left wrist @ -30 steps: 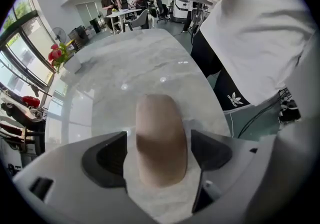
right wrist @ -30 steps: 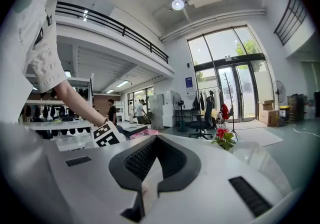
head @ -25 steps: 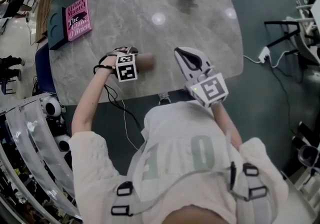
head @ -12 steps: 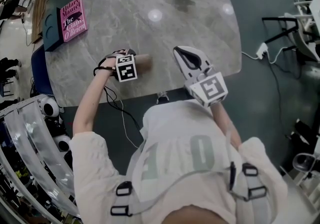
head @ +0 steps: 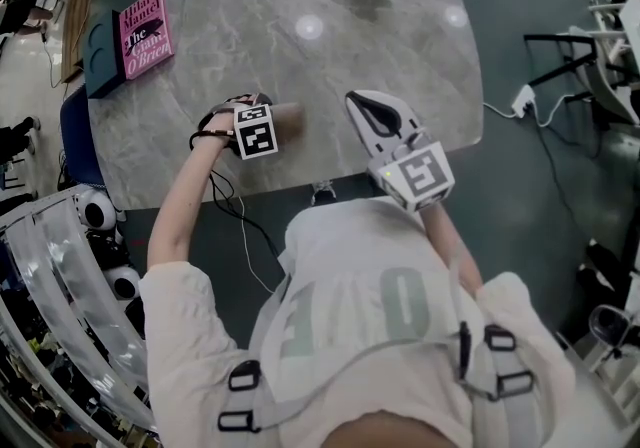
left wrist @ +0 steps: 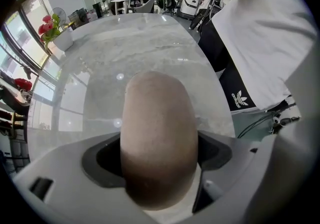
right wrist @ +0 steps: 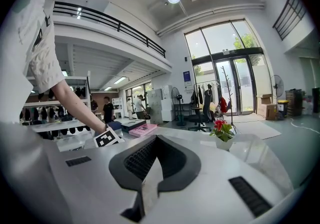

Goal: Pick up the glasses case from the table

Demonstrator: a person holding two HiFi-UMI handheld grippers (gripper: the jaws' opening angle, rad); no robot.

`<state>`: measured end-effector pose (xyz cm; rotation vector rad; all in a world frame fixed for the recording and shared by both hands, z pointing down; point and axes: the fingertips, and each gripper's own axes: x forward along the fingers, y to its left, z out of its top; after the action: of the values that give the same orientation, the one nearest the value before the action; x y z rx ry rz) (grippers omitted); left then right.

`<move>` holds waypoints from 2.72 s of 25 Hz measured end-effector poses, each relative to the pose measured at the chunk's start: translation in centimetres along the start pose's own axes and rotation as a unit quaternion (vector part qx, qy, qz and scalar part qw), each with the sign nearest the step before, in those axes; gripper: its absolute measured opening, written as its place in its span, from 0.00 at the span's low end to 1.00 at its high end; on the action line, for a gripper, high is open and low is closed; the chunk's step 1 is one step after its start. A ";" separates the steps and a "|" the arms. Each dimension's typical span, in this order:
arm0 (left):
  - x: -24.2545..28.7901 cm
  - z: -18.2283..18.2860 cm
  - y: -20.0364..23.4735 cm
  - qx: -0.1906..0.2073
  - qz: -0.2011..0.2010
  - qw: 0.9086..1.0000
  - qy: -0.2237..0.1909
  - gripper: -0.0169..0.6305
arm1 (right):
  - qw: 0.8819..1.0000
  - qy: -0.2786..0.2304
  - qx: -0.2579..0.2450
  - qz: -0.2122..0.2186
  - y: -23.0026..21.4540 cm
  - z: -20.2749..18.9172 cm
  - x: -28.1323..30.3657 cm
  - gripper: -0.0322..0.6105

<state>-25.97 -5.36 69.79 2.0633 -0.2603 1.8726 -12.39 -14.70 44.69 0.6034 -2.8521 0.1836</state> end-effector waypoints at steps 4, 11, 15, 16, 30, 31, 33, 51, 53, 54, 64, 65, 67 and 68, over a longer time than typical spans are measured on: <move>0.2 0.1 0.1 -0.001 0.015 1.000 -0.015 0.62 | 1.000 0.005 0.002 0.002 0.3 -0.4 0.0 0.05; 0.3 0.2 0.0 -0.008 0.016 1.000 0.014 0.62 | 1.000 0.010 0.011 0.005 0.7 -0.7 0.0 0.05; 0.3 0.1 -0.1 -0.007 0.015 1.000 0.018 0.62 | 1.000 0.009 0.010 0.004 0.7 -0.7 0.1 0.05; 0.3 0.2 -0.1 -0.008 0.015 1.000 0.022 0.62 | 1.000 0.010 0.010 0.004 0.8 -0.7 0.1 0.05; 0.4 0.1 0.2 -0.014 0.009 0.995 0.094 0.62 | 1.000 0.014 0.008 0.004 0.8 -1.2 0.1 0.05; 0.4 0.0 0.2 -0.014 0.009 0.995 0.094 0.62 | 1.000 0.015 0.008 0.005 0.9 -1.2 0.1 0.05; 0.4 0.1 0.3 -0.015 0.009 0.995 0.099 0.62 | 1.000 0.016 0.008 0.006 0.9 -1.3 0.0 0.05; -3.6 1.5 0.8 -0.052 0.032 0.997 0.037 0.62 | 1.000 -0.009 0.006 0.009 0.4 0.2 0.0 0.05; -5.1 1.6 1.0 -0.058 0.043 0.997 0.028 0.62 | 1.000 -0.013 0.003 0.015 0.8 0.4 0.2 0.05; -5.8 1.6 1.0 -0.058 0.044 0.997 0.027 0.62 | 1.000 -0.015 0.001 0.018 0.9 0.5 0.3 0.05; -12.5 1.2 0.7 -0.072 0.102 0.992 0.007 0.62 | 0.999 -0.023 -0.008 0.032 1.8 1.2 1.3 0.05; -13.3 1.1 0.7 -0.080 0.110 0.991 0.001 0.62 | 0.999 -0.024 -0.008 0.033 1.8 1.2 1.5 0.05; -14.7 0.9 0.7 -0.098 0.124 0.987 -0.016 0.62 | 0.999 -0.031 -0.005 0.036 1.8 1.5 2.1 0.05; -15.5 0.8 0.7 -0.105 0.134 0.985 -0.024 0.62 | 0.999 -0.033 -0.007 0.040 2.0 1.7 2.4 0.05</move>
<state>-27.22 -7.71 54.52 2.0102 -0.7477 1.8494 -15.64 -14.09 43.43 0.5034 -2.9414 0.1582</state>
